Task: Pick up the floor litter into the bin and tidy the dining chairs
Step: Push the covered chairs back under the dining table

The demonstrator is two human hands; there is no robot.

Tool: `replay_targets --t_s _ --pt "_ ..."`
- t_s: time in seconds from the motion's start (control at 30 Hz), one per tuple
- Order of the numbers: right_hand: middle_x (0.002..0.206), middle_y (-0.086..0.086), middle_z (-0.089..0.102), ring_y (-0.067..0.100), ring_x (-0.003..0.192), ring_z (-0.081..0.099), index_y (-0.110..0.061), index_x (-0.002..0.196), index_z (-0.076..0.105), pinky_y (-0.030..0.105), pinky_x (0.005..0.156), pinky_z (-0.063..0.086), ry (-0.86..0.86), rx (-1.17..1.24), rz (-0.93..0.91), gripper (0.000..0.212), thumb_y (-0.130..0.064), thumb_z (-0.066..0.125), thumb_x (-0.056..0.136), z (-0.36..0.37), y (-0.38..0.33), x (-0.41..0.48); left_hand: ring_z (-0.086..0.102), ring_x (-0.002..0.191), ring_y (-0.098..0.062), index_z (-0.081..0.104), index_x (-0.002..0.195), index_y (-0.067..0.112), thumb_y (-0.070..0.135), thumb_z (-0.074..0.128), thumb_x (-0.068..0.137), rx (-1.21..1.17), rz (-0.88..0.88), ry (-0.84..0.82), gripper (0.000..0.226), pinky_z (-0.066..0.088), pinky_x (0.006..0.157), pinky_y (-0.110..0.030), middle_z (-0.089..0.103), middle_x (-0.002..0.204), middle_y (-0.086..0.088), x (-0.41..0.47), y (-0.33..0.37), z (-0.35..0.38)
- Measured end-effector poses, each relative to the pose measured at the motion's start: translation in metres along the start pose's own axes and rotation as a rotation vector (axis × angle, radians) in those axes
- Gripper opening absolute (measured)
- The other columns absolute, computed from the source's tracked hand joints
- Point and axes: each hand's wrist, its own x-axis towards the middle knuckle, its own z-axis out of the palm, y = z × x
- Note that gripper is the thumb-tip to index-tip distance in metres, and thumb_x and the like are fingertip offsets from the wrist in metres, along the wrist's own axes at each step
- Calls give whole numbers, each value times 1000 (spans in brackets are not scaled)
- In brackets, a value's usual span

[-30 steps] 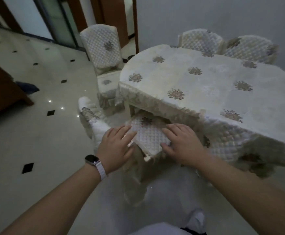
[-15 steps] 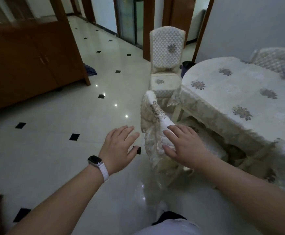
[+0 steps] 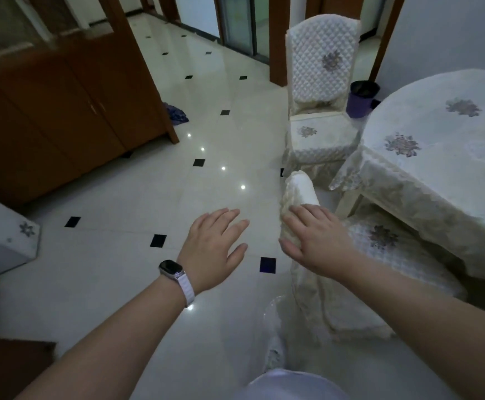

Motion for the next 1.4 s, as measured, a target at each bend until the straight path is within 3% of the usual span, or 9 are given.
replay_targets --t_s 0.27,0.57,0.73,1.03,1.2,1.4 --pt "123 11 64 32 112 58 -13 122 63 43 94 45 0 24 24 51 -49 45 91 16 21 76 51 125 -26 60 132 16 40 50 94 -7 34 -14 46 40 103 -44 59 134 -7 73 -57 7" --pt "120 9 64 29 107 58 -13 118 65 40 92 38 52 -24 269 49 -48 49 89 25 52 61 52 122 -27 61 130 16 39 50 95 -143 328 -64 43 42 102 -43 59 134 -7 158 -57 59" --pt "121 9 62 29 110 57 -14 121 62 42 94 43 -34 -71 482 48 -48 50 90 29 48 49 50 119 -23 62 127 16 39 52 93 -277 536 -90 42 37 100 -39 60 131 -5 202 -60 94" --pt "123 8 63 28 109 59 -16 119 64 40 90 46 -51 -247 979 45 -47 54 87 26 -3 36 55 119 -29 62 127 17 39 50 93 -538 811 -232 42 47 94 -45 59 132 -6 243 -60 135" --pt "118 5 63 27 106 59 -17 115 64 40 87 46 -25 -289 1207 45 -50 54 87 32 -42 21 56 118 -29 62 127 17 42 49 93 -607 895 -293 45 45 97 -46 60 131 -8 245 -53 142" --pt "116 5 63 28 103 60 -16 117 63 41 85 47 -33 -300 1394 51 -52 48 85 33 -69 -10 53 120 -26 61 128 17 51 42 90 -659 899 -487 55 42 100 -45 59 131 -5 235 -26 152"
